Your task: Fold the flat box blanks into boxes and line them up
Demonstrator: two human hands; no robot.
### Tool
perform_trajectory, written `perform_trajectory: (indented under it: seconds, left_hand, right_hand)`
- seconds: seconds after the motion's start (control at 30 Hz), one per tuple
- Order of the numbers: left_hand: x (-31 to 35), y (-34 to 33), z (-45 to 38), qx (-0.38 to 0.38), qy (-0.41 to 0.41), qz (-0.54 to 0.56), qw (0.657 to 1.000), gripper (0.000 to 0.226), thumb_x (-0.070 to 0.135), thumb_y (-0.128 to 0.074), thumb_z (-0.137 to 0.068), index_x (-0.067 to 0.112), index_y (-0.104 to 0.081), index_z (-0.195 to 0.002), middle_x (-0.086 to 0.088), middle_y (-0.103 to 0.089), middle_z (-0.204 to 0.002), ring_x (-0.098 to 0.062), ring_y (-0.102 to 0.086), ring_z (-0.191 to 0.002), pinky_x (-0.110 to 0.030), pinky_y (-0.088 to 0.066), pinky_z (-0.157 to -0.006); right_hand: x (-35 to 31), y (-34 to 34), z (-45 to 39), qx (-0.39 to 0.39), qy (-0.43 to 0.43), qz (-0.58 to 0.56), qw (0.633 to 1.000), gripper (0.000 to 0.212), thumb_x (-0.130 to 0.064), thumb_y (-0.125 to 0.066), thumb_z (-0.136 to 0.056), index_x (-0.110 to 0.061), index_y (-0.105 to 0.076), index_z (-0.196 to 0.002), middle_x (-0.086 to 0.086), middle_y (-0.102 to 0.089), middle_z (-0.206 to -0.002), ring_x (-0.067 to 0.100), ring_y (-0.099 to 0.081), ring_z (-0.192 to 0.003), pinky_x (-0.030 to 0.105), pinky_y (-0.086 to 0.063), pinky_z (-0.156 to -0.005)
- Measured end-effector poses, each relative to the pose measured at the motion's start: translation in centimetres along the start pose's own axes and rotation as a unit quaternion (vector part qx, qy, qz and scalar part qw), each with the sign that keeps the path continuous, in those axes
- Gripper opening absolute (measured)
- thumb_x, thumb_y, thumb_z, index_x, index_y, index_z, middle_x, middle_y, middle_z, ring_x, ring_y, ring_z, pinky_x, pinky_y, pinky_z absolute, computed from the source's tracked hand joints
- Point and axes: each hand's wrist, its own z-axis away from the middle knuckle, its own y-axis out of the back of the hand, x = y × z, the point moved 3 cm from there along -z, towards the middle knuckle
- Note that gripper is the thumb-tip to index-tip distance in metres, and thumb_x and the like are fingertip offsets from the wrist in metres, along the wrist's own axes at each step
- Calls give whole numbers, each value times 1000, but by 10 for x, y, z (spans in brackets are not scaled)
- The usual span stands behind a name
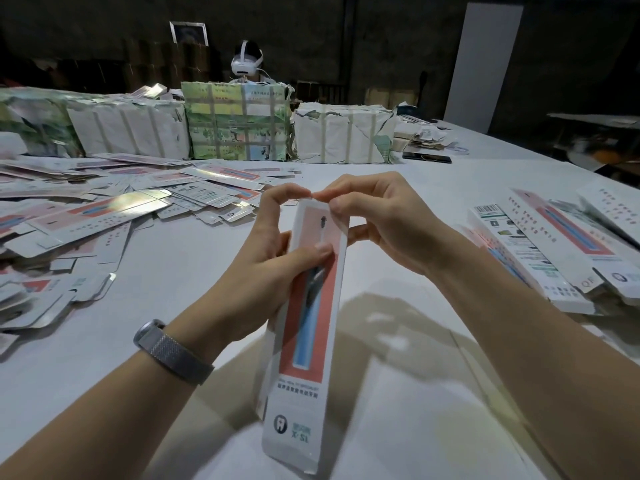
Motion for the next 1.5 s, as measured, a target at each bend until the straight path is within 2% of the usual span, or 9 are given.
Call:
perform_trajectory:
  seconds: [0.23,0.47,0.6,0.83,1.03,1.27,1.37,1.43,1.5]
  left_hand:
    - [-1,-2,-1,9,2,3,1000,34,18,-54,-103,44,-38,-118,5,-73,-86,-15,-67,-62,-27,-56,-56]
    - [-4,-4,-1,-41,12,-47,998,47,30,-59,-91,54,-34,-124,-4,-74,-85,-17,-67,-60,-25,-55,-58]
    - [-3,1,0,-66,32,-53,996,47,31,-60,-90,53,-33,-122,-5,-73,-80,-18,-67,-57,-24,-55,-57]
    - [2,3,0,-68,34,-26,997,41,29,-56,-91,43,-37,-125,-19,-72,-89,-24,-67,-60,-26,-54,-55]
    - [2,8,-1,-1,24,-21,999,30,21,-50,-106,39,-36,-123,-3,-75,-82,-19,-68,-57,-26,-56,-52]
    - [-4,1,-7,80,-50,-70,993,38,25,-56,-102,45,-29,-120,0,-76,-88,-16,-73,-72,-25,-58,-65]
    - [-3,4,-6,104,-61,-95,988,35,20,-51,-106,45,-30,-119,0,-75,-87,-14,-73,-71,-25,-58,-65]
    - [-6,4,-8,124,-55,-102,985,33,24,-53,-104,43,-31,-120,0,-74,-85,-13,-73,-69,-26,-58,-63]
    - [-7,5,-9,157,-56,-74,983,29,27,-54,-103,43,-33,-117,0,-74,-83,-9,-72,-69,-23,-56,-59]
  right_hand:
    - [3,-6,0,53,16,2,998,20,4,-62,-88,-11,-75,-85,-3,-69,-79,14,-66,-71,28,-53,-56]
    - [5,-3,-2,48,-39,0,998,21,-3,-61,-84,-15,-65,-67,-4,-53,-58,9,-51,-55,24,-49,-52]
    - [3,-1,-1,15,-37,7,999,26,-1,-62,-86,-20,-74,-72,-1,-67,-77,9,-59,-67,24,-50,-53]
    - [2,4,-1,-34,-27,-16,999,22,-5,-62,-83,-19,-79,-78,1,-71,-82,15,-64,-81,36,-52,-72]
    - [5,-4,-2,-40,-40,-4,998,29,-18,-54,-86,-22,-78,-100,13,-67,-107,25,-59,-98,45,-50,-83]
    - [5,-6,-4,-10,-30,37,999,35,-11,-60,-78,-26,-73,-107,-9,-74,-90,12,-64,-90,40,-50,-92]
    - [5,-5,-4,-4,-32,42,999,40,-4,-62,-84,-20,-69,-119,-7,-74,-105,7,-65,-99,39,-49,-100]
    - [6,-11,-3,8,-42,59,997,44,1,-61,-90,-11,-61,-133,-3,-69,-116,1,-63,-102,29,-50,-99]
    - [4,-18,-1,27,-43,150,987,50,-11,-62,-95,-13,-50,-144,-1,-60,-135,4,-58,-116,24,-44,-104]
